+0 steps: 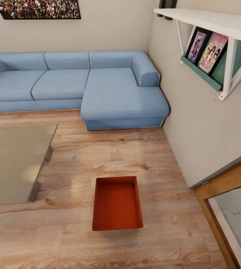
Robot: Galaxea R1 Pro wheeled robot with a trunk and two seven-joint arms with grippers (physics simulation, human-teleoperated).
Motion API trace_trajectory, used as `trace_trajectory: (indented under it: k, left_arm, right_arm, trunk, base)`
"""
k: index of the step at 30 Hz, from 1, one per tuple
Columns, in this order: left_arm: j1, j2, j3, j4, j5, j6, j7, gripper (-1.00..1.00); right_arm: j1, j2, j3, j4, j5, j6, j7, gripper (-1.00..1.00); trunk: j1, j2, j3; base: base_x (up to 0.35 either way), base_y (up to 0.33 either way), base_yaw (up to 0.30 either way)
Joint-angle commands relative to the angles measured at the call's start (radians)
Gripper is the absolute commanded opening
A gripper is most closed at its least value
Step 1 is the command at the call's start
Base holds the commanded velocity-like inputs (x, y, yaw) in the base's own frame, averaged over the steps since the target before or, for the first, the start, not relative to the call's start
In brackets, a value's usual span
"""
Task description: Move the two storage containers from the living room to the garage. In the garage, place one container on the floor and stack the other container on top of it (either order is fine).
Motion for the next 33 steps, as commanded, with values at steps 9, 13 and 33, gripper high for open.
trace_trajectory:
  k: [9,13,33]
  left_arm:
    - [0.0,0.0,0.002,0.0,0.006,0.0,-0.006,1.0]
    - [0.0,0.0,0.002,0.0,0.006,0.0,-0.006,1.0]
    - [0.0,0.0,0.002,0.0,0.006,0.0,-0.002,1.0]
  right_arm:
    - [-0.001,0.0,0.008,0.003,-0.001,-0.005,0.0,1.0]
    - [-0.001,0.0,0.008,0.003,-0.001,-0.005,0.0,1.0]
    - [-0.001,0.0,0.008,0.003,-0.001,-0.004,0.0,1.0]
  trunk:
    - [0.035,-0.064,-0.043]
    - [0.05,-0.092,-0.062]
    - [0.081,-0.148,-0.119]
  base:
    - [0.0,0.0,0.0]
    - [0.0,0.0,0.0]
    - [0.0,0.0,0.0]
